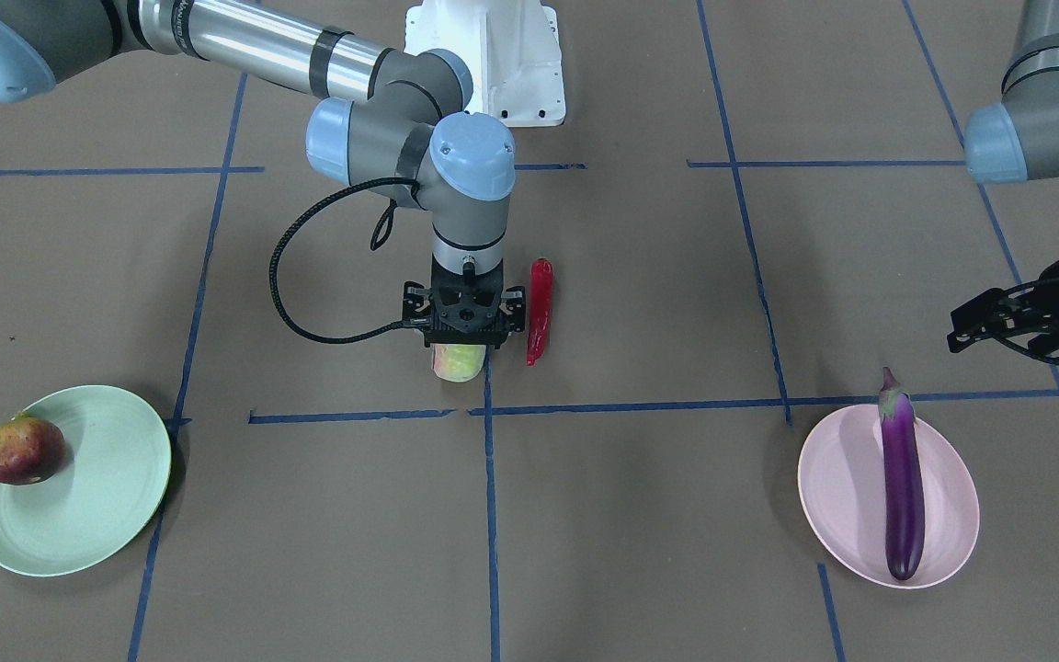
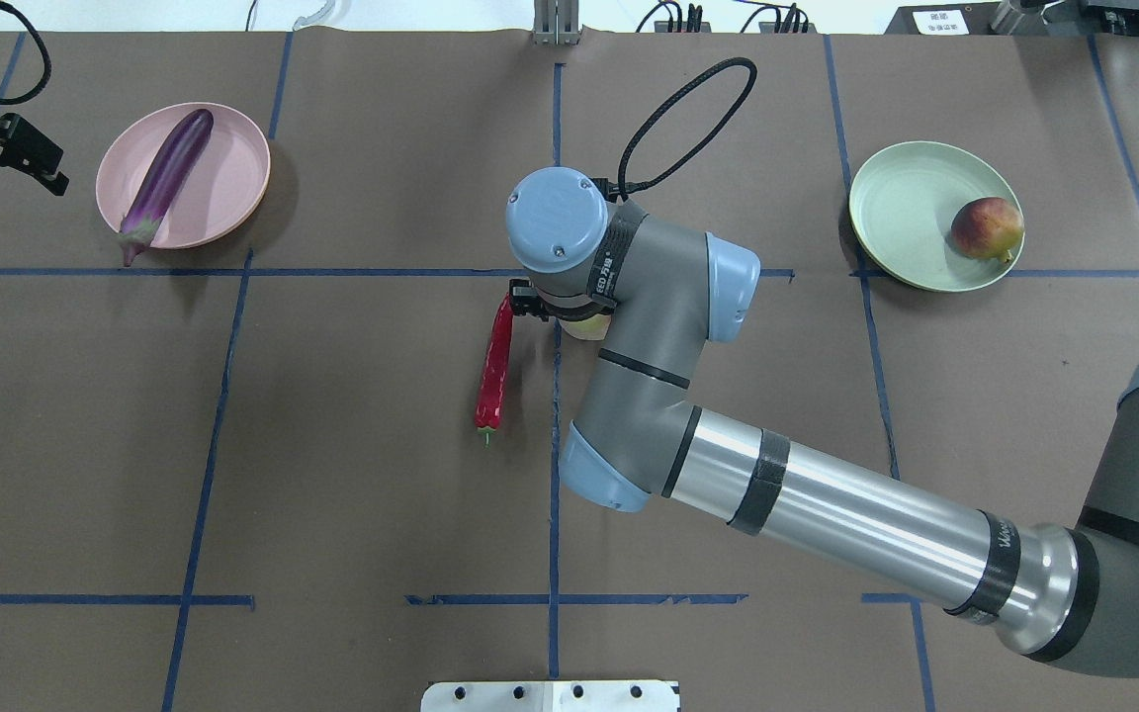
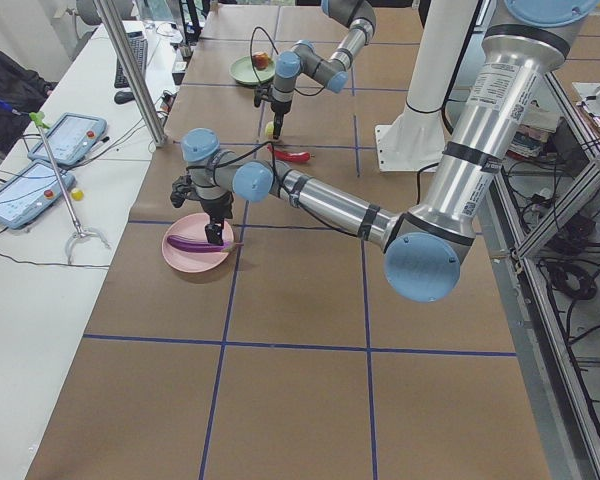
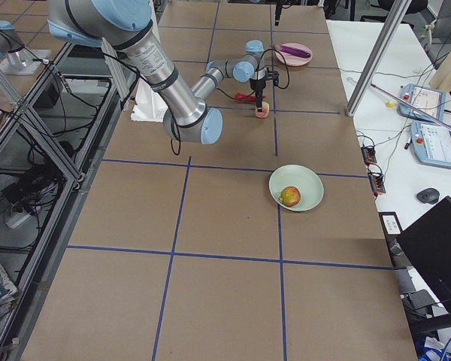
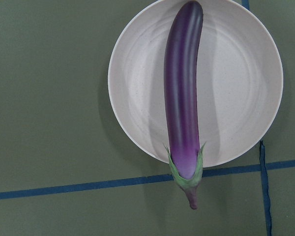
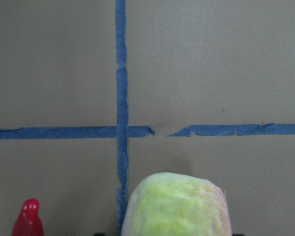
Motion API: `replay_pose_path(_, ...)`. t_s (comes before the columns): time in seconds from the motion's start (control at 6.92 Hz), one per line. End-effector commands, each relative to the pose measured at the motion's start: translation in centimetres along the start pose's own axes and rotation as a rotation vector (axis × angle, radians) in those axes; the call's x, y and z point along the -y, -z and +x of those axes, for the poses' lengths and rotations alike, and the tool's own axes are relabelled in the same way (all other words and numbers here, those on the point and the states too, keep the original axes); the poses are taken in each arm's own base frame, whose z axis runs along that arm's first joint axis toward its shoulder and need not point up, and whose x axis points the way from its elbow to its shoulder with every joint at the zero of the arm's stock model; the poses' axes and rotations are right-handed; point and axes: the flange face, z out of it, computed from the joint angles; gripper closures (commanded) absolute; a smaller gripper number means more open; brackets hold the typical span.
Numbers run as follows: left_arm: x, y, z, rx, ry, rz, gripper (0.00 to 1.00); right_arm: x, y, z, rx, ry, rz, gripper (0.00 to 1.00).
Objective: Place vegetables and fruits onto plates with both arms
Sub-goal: 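Release the eggplant with the left gripper while the right gripper grasps the peach, then carry the peach with the right gripper onto the green plate and release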
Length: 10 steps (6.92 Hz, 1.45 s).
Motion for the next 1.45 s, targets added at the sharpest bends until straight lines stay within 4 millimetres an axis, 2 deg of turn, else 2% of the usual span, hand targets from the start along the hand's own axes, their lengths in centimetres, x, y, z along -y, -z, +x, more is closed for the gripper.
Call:
replay_pose_path(0.0, 0.0, -0.2, 0.4, -0.002, 0.009, 0.0, 0.0, 0.6, 0.8, -0.5, -0.004, 0.005, 0.049, 1.0)
replay_pose_path(0.14, 0.0, -0.1, 0.6, -0.003, 0.021, 0.001, 0.0, 2.0, 1.5, 0.3, -0.003, -0.001, 0.067, 1.0)
replay_pose_path(0.29, 0.0, 0.0, 0.8, -0.005, 0.023, 0.003, 0.0, 4.9, 3.3, 2.2, 0.01, 0.015, 0.081, 1.0)
replay_pose_path(0.43, -0.1, -0.4, 1.1, -0.006, 0.02, -0.003, 0.0, 8.2, 4.0, 6.0, 0.018, 0.041, 0.049, 1.0)
replay_pose_path(0.58, -0.2, -0.9, 2.3, -0.01, 0.039, -0.01, 0.0, 11.4, 4.7, 12.0, 0.03, 0.085, 0.027, 1.0)
replay_pose_path(0.72, -0.4, -2.0, 3.8, -0.006, 0.034, -0.023, 0.0, 14.1, 5.0, 19.4, 0.041, 0.144, -0.008, 1.0)
replay_pose_path(0.87, -0.1, -2.1, 5.5, -0.012, 0.016, -0.023, 0.0, 16.8, 5.1, 26.7, 0.055, 0.21, -0.035, 1.0)
replay_pose_path(1.01, -0.1, -2.0, 6.4, -0.017, 0.004, -0.019, 0.0, 17.5, 3.9, 33.5, 0.07, 0.247, -0.044, 0.99)
replay_pose_path(1.16, -0.3, -2.0, 7.0, -0.021, 0.012, -0.019, 0.0, 16.7, 2.1, 38.0, 0.109, 0.255, -0.045, 0.99)
replay_pose_path(1.3, -0.6, -2.6, 7.8, -0.02, 0.02, -0.028, 0.0, 15.4, 0.2, 40.6, 0.103, 0.25, -0.072, 0.93)
